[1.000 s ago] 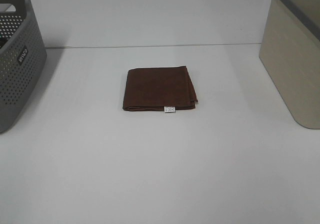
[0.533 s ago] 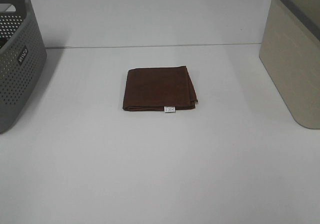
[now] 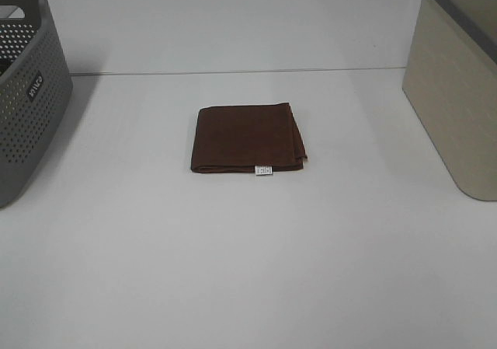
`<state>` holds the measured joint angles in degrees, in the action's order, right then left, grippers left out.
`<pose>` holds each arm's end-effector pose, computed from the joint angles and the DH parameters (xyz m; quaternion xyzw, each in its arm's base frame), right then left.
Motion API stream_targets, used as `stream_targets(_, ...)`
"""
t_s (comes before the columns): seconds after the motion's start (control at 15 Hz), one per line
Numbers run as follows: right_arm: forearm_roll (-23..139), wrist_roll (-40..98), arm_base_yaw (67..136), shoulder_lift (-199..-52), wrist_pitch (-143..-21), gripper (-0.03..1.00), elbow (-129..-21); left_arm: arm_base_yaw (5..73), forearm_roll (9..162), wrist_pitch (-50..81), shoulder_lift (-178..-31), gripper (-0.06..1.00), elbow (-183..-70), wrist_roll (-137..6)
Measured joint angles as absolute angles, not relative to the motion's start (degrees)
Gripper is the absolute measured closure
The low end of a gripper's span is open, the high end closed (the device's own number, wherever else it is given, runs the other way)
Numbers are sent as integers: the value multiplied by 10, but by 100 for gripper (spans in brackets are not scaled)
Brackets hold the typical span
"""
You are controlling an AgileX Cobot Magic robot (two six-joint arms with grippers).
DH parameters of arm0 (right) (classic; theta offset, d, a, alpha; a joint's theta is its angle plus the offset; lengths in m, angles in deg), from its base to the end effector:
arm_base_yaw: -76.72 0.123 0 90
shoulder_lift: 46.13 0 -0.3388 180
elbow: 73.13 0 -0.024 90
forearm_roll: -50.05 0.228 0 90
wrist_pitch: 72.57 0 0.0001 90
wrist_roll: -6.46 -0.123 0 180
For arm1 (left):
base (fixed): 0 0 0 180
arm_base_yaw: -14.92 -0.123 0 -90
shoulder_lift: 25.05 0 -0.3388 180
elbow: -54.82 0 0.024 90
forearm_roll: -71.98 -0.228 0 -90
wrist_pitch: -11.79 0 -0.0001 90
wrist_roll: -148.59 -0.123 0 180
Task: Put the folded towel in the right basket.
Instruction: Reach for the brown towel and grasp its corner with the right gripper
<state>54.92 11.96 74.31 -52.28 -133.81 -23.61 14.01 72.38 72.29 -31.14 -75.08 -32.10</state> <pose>-0.0523 0.0114 0.2523 -0.0250 0.8511 0.0063 0.5244 -0.0509 -0.0016 0.2504 -0.0015 0.8512 0.0038 0.5248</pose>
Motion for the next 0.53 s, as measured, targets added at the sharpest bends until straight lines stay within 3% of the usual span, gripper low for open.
stream_targets(0.53,549,120,743,-523,-1338,33,-236,140,724,723,-311,-3,-751,-321)
